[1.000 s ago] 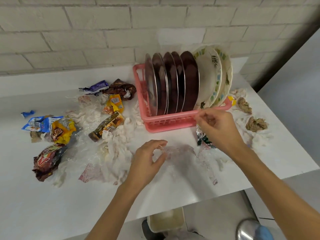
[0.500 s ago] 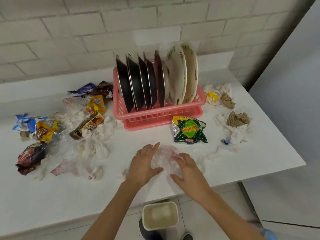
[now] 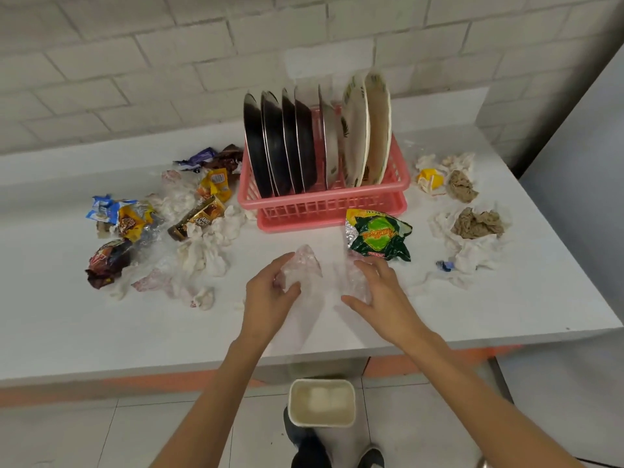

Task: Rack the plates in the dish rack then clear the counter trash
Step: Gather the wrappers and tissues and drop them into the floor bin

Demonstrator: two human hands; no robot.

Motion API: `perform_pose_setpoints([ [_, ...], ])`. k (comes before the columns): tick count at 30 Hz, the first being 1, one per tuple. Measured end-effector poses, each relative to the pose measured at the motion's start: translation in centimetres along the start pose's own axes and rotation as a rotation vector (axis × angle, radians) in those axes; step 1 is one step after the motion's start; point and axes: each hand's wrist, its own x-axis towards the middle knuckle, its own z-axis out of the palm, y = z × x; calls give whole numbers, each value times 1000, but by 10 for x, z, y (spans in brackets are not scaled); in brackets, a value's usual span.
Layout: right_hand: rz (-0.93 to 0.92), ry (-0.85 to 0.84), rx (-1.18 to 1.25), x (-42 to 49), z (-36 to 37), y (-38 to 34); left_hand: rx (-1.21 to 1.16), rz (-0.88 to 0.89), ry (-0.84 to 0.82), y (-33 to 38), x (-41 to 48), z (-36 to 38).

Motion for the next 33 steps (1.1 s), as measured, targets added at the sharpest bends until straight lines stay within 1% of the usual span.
perform_pose_setpoints([
  [4, -91, 60, -47, -1, -7, -9, -93, -86, 70, 20, -12, -8],
  [8, -140, 75, -104, -10, -12, -14, -220, -147, 62, 39, -26, -9],
  [10, -180, 102, -15, -16, -17, -22, -341, -204, 73, 47, -30, -7],
  [12, -259, 115, 110, -25, -23, -37, -469, -284, 63, 57, -34, -5],
  [14, -350, 64, 186, -34, -25, -54, -575, -368, -9, 70, -42, 0],
  [16, -413, -5, 197, -41, -16, -65, -686, -415, -126, 83, -55, 8],
  [17, -432, -12, 188, -43, -10, -67, -769, -447, -168, 88, -61, 11],
  [20, -422, 94, 192, -41, 0, -61, -1143, -648, -247, 94, -73, 14],
  [22, -431, 188, 192, -38, -2, -53, -1381, -705, -371, 93, -80, 13],
  [24, -466, 241, 178, -36, -5, -50, -1482, -725, -460, 92, -88, 14],
  [26, -491, 273, 175, -36, -7, -52, -1578, -735, -490, 91, -95, 20],
  [28, -454, 309, 233, -36, -12, -56, -1616, -688, -492, 93, -97, 26],
  [30, -293, 315, 428, -35, -22, -58, -1498, -577, -472, 99, -98, 32],
  [32, -132, 297, 600, -36, -35, -57, -1178, -459, -430, 107, -103, 39],
  [33, -106, 306, 610, -37, -40, -54, -988, -396, -405, 109, -105, 42],
])
